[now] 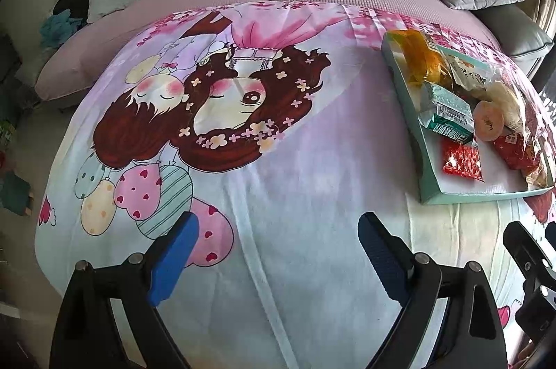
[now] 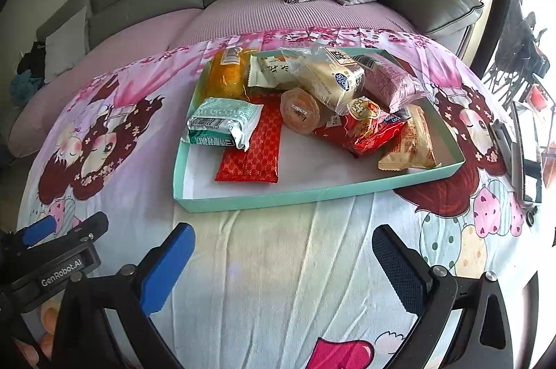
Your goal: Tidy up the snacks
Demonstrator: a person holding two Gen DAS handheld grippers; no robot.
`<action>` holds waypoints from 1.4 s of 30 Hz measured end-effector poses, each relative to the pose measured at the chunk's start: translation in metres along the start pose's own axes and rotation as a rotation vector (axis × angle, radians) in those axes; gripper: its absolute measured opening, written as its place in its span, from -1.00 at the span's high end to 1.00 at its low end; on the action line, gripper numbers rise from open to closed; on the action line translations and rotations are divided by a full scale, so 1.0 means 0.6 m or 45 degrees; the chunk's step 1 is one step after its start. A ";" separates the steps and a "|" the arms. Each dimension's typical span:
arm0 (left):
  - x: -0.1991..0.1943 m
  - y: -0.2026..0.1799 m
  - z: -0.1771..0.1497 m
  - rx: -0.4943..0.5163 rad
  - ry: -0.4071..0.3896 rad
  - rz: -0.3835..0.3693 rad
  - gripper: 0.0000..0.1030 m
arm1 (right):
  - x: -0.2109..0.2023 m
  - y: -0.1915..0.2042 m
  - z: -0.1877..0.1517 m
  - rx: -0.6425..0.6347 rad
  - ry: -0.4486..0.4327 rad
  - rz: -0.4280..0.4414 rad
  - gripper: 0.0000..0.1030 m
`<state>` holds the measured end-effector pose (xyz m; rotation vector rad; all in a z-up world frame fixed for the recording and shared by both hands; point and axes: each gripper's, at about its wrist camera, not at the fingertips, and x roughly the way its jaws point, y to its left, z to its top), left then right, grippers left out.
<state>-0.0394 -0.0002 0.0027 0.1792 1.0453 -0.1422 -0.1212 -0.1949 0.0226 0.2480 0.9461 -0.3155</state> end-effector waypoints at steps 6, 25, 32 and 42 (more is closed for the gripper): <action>-0.001 -0.001 0.000 0.000 -0.002 0.006 -0.81 | 0.000 0.001 0.000 0.000 0.004 0.000 -1.00; 0.000 0.002 0.000 -0.012 0.006 0.011 -0.81 | 0.001 0.001 0.000 0.000 0.004 -0.001 -1.00; 0.002 0.004 0.000 -0.019 0.014 0.012 -0.81 | 0.001 0.001 -0.001 0.000 0.005 -0.001 -1.00; 0.000 0.002 0.000 -0.015 0.010 -0.004 -0.81 | 0.002 0.001 -0.001 0.000 0.006 -0.001 -1.00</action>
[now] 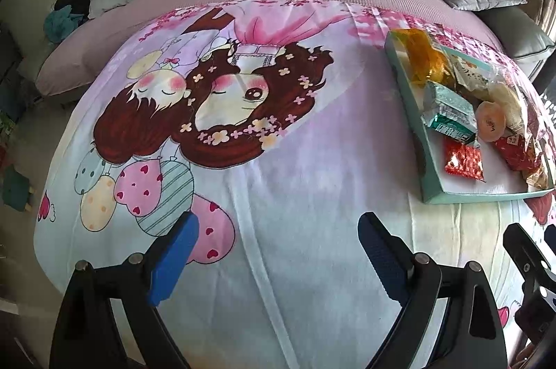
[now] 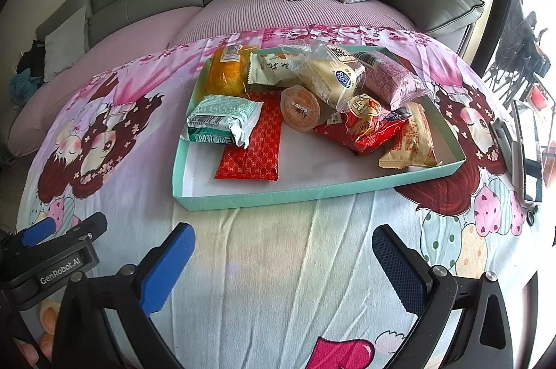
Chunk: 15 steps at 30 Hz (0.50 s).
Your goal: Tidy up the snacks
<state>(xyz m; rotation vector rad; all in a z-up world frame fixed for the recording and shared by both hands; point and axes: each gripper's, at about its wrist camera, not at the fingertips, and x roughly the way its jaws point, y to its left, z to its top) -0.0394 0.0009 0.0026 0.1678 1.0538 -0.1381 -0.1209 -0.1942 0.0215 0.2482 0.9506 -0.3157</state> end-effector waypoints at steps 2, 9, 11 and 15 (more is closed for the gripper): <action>-0.003 -0.003 0.000 0.010 -0.009 -0.002 -0.81 | 0.000 0.000 0.000 0.000 0.001 0.000 -1.00; 0.000 -0.004 0.000 0.017 0.011 -0.012 -0.81 | -0.001 0.000 0.001 0.000 0.001 -0.001 -1.00; -0.001 -0.002 0.000 0.008 0.009 -0.029 -0.81 | 0.000 0.000 0.000 0.001 0.001 0.000 -1.00; 0.000 -0.001 0.000 -0.001 0.009 -0.039 -0.81 | 0.000 0.000 0.001 0.000 0.001 0.000 -1.00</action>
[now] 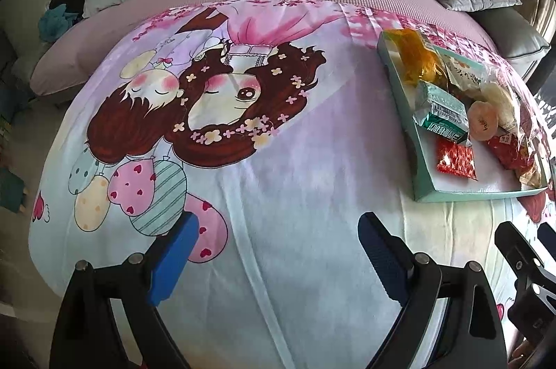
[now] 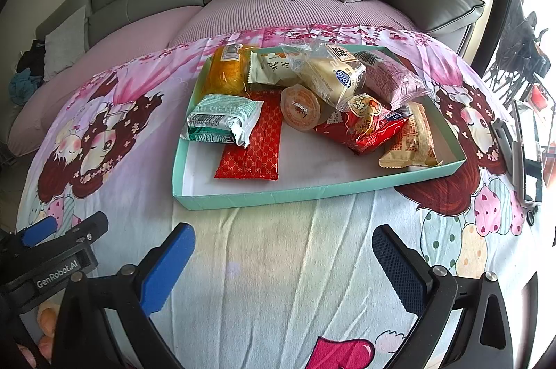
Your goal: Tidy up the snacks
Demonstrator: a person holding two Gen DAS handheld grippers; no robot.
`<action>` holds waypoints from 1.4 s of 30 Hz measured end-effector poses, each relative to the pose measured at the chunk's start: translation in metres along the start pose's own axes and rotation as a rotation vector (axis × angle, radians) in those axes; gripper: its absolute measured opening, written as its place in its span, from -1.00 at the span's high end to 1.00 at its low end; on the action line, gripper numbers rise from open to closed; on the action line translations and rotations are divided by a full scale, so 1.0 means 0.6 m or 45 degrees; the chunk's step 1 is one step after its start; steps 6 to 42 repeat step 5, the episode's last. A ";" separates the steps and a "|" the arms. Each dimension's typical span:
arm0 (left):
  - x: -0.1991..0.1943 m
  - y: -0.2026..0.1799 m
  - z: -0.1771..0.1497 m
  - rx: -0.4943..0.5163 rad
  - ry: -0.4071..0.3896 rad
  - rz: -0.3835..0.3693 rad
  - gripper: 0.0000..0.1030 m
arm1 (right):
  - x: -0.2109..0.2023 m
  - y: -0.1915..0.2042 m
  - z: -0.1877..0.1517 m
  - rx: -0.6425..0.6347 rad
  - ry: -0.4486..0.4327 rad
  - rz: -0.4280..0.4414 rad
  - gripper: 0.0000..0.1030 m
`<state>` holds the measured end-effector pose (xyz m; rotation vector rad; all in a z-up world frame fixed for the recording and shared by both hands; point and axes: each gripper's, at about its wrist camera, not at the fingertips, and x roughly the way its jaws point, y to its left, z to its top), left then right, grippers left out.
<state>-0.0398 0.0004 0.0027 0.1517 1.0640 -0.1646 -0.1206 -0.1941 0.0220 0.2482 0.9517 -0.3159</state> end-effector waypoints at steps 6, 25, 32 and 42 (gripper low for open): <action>0.000 -0.001 0.000 0.006 0.001 0.004 -0.81 | 0.000 0.000 0.000 0.001 0.000 0.000 -1.00; 0.000 -0.001 0.000 0.006 0.001 0.004 -0.81 | 0.000 0.000 0.000 0.001 0.000 0.000 -1.00; 0.000 -0.001 0.000 0.006 0.001 0.004 -0.81 | 0.000 0.000 0.000 0.001 0.000 0.000 -1.00; 0.000 -0.001 0.000 0.006 0.001 0.004 -0.81 | 0.000 0.000 0.000 0.001 0.000 0.000 -1.00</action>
